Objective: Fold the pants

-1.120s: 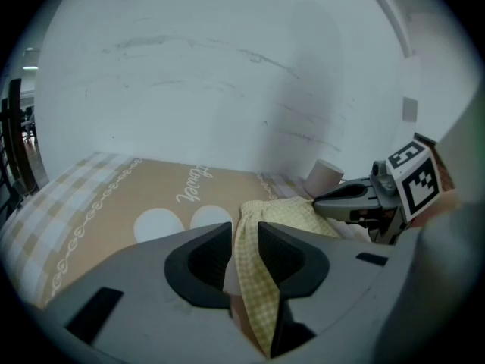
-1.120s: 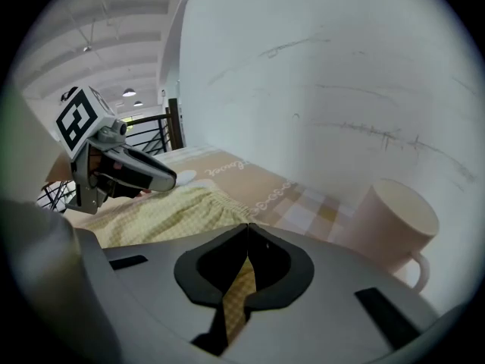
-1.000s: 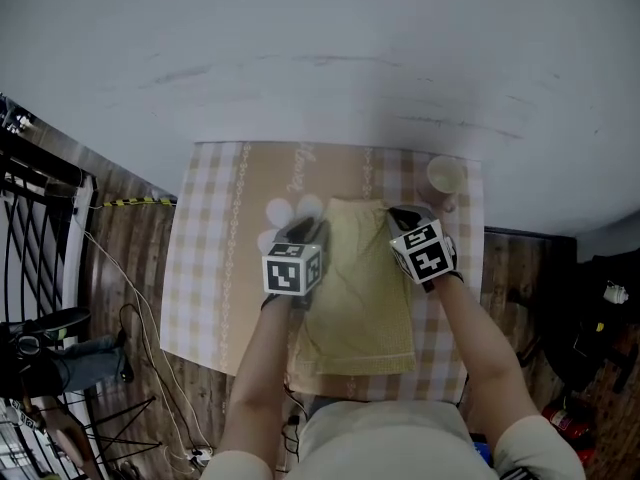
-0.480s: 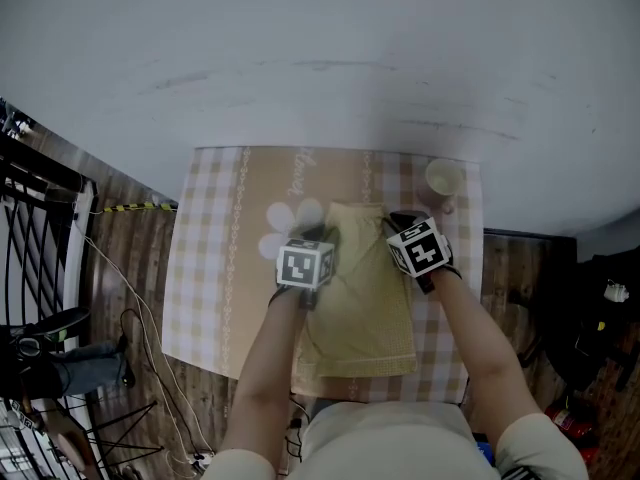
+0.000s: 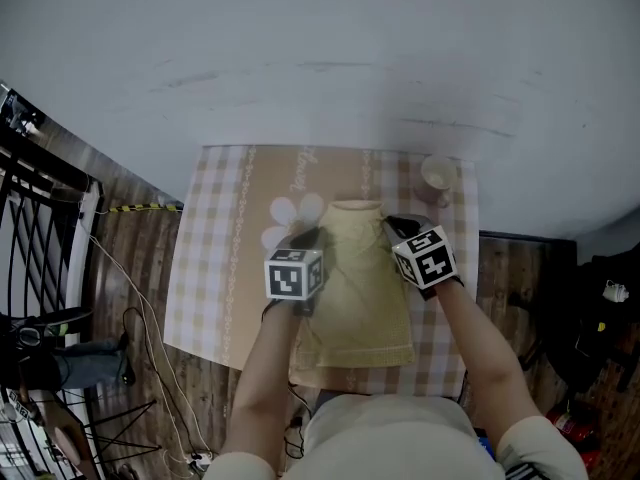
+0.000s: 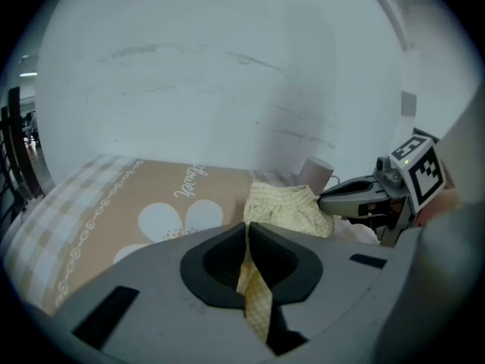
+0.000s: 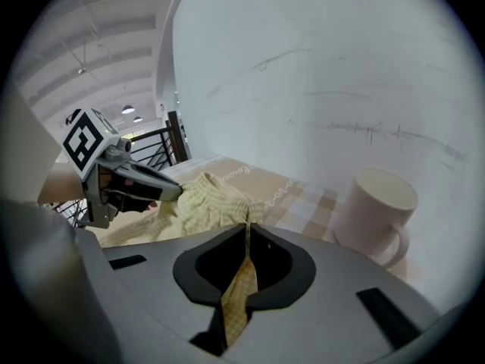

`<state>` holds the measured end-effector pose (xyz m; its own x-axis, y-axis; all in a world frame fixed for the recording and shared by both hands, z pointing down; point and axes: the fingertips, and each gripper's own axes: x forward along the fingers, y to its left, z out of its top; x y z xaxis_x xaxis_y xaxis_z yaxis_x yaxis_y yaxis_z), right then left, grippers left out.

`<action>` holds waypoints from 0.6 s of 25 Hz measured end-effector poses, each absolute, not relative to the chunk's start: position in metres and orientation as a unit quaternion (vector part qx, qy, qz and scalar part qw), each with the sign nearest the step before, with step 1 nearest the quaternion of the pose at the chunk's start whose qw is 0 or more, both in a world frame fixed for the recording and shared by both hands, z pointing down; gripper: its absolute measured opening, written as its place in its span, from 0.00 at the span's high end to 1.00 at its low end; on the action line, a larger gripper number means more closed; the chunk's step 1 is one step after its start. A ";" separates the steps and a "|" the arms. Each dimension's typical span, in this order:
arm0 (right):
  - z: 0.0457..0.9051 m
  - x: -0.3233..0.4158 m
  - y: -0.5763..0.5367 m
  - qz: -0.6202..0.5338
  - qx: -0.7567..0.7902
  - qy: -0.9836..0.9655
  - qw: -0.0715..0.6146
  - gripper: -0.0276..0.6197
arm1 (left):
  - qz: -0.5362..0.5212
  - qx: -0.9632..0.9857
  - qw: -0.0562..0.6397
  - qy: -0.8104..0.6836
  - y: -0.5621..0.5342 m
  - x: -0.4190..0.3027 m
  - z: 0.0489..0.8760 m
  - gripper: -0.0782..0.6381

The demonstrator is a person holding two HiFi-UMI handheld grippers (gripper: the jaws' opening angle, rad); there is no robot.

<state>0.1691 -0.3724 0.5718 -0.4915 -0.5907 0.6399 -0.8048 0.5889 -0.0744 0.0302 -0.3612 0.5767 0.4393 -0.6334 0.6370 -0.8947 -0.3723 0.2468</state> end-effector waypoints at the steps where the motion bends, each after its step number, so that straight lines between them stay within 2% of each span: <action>1: 0.563 0.167 -0.367 0.180 0.410 -0.850 0.278 0.94 | 0.214 0.798 0.294 -0.480 -0.353 0.028 0.571 0.87; 15: 0.513 0.143 -0.236 0.107 0.327 -0.909 0.233 0.94 | 0.165 0.804 0.295 -0.489 -0.213 0.008 0.542 0.87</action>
